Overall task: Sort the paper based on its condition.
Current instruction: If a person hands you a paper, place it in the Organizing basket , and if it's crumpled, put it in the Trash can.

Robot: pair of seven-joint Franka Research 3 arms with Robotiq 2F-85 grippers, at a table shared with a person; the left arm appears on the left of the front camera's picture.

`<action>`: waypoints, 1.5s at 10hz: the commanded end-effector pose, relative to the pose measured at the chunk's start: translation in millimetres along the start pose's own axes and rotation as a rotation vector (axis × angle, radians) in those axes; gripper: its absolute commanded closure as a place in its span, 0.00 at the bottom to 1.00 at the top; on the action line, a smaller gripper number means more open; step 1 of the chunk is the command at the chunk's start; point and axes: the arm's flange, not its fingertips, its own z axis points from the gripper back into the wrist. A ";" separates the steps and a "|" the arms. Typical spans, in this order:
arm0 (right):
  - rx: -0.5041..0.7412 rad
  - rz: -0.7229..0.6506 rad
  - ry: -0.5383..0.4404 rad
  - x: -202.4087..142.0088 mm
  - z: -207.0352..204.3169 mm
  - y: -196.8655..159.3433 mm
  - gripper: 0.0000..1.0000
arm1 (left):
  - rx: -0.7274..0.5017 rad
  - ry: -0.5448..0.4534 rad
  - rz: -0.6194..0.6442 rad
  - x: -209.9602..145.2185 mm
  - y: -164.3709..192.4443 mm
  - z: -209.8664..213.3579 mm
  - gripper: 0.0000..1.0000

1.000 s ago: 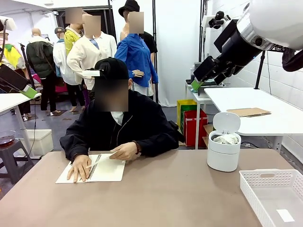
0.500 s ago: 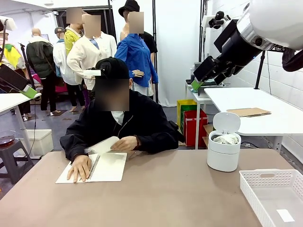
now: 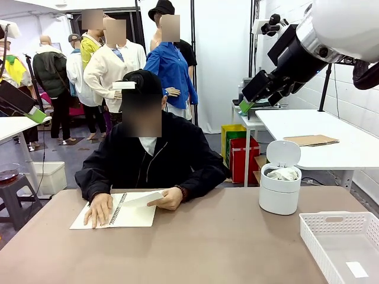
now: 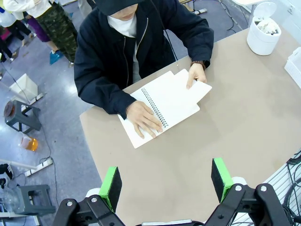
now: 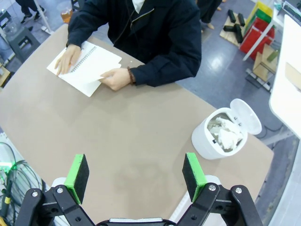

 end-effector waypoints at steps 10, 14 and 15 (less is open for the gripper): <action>0.001 -0.001 0.004 -0.4 -0.8 0.2 0.00 | 0.011 0.003 0.001 0.0 0.5 -0.2 0.00; 0.001 -0.001 0.004 -0.4 -0.8 0.2 0.00 | 0.011 0.003 0.001 0.0 0.5 -0.2 0.00; 0.001 -0.001 0.004 -0.4 -0.8 0.2 0.00 | 0.011 0.003 0.001 0.0 0.5 -0.2 0.00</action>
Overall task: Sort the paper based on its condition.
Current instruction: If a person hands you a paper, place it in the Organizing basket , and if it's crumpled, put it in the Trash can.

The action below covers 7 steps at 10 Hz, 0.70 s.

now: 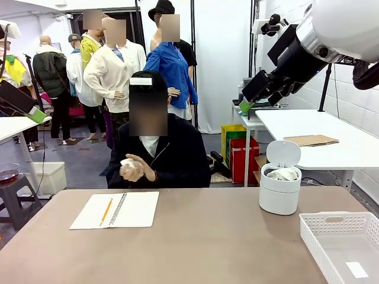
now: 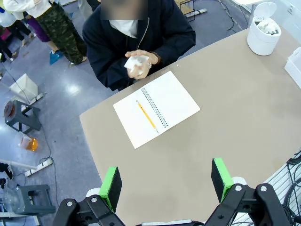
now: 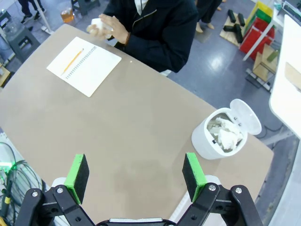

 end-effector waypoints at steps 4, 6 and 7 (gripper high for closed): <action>0.001 -0.001 0.004 -0.4 -0.8 0.2 0.00 | 0.011 0.003 0.001 0.0 0.5 -0.2 0.00; 0.001 -0.001 0.004 -0.4 -0.8 0.2 0.00 | 0.011 0.003 0.001 0.0 0.5 -0.2 0.00; 0.001 -0.001 0.004 -0.4 -0.8 0.2 0.00 | 0.011 0.003 0.001 0.0 0.5 -0.2 0.00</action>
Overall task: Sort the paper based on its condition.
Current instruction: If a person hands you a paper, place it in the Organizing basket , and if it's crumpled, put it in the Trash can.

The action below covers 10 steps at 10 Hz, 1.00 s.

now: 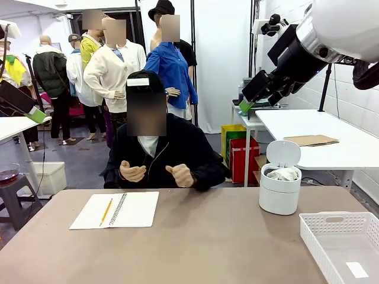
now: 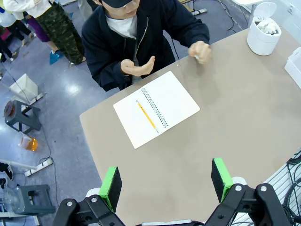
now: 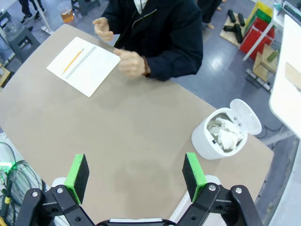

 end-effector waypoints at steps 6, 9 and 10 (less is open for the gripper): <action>0.001 -0.001 0.004 -0.4 -0.8 0.2 0.00 | 0.011 0.003 0.001 0.0 0.5 -0.2 0.00; 0.001 -0.001 0.004 -0.4 -0.8 0.2 0.00 | 0.011 0.003 0.001 0.0 0.5 -0.2 0.00; 0.001 -0.001 0.004 -0.4 -0.8 0.2 0.00 | 0.011 0.003 0.001 0.0 0.5 -0.2 0.00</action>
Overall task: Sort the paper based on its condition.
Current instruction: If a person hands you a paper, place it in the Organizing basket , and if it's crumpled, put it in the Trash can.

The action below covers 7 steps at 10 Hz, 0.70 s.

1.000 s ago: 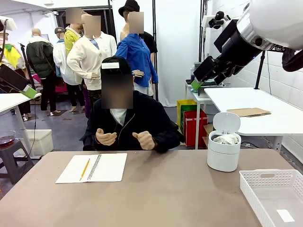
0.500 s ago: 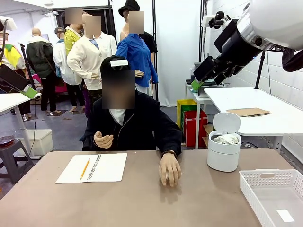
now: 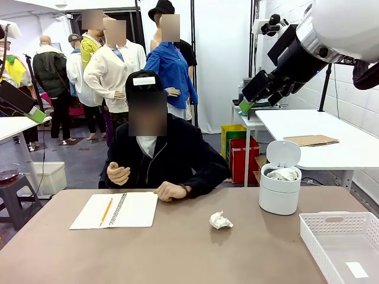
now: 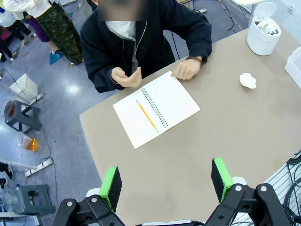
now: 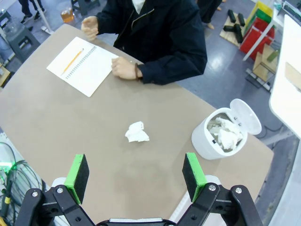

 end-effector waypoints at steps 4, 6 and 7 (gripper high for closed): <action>0.001 -0.001 0.004 -0.4 -0.8 0.2 0.00 | 0.011 0.003 0.001 0.0 0.5 -0.2 0.00; 0.001 -0.001 0.004 -0.4 -0.8 0.2 0.00 | 0.011 0.003 0.001 0.0 0.5 -0.2 0.00; 0.001 -0.001 0.004 -0.4 -0.8 0.2 0.00 | 0.011 0.003 0.001 0.0 0.5 -0.2 0.00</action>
